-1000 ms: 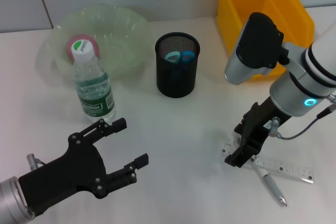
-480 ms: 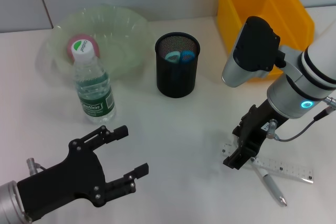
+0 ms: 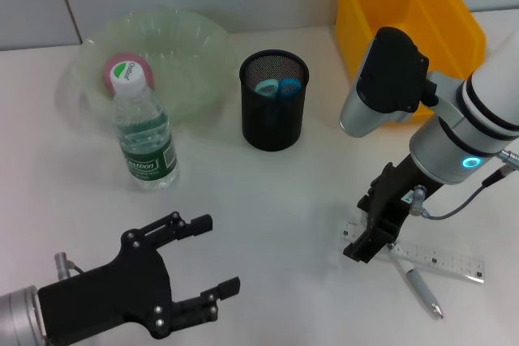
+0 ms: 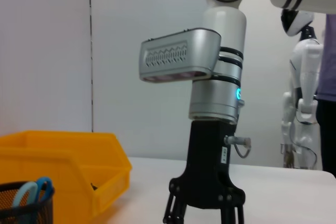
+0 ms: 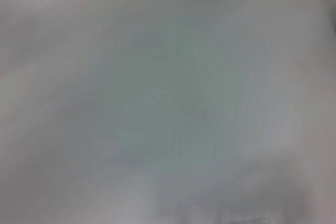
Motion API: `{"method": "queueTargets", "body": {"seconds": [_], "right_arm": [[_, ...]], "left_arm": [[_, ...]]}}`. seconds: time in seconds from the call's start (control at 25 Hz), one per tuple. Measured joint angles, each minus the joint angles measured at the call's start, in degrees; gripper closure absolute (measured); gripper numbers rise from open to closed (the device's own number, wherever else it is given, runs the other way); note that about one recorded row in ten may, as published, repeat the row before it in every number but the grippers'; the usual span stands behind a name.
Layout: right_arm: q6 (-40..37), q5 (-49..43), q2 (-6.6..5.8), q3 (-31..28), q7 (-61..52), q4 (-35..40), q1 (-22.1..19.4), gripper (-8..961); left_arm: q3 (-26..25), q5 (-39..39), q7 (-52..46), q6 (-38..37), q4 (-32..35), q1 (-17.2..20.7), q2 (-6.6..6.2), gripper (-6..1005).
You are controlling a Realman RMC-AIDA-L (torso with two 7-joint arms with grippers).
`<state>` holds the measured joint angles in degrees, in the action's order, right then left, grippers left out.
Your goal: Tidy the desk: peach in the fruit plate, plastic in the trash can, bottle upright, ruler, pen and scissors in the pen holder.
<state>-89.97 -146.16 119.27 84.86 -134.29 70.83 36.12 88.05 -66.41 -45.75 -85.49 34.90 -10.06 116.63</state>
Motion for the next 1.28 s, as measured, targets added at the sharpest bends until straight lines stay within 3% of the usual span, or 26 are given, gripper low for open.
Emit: {"method": "queueTargets", "body": {"seconds": [1.28], "right_arm": [[2.15, 0.19, 0.09, 1.81, -0.03, -2.17, 0.09, 135]], "left_arm": [[-0.78, -1.88, -0.29, -0.06, 0.08, -0.36, 0.03, 204]]}}
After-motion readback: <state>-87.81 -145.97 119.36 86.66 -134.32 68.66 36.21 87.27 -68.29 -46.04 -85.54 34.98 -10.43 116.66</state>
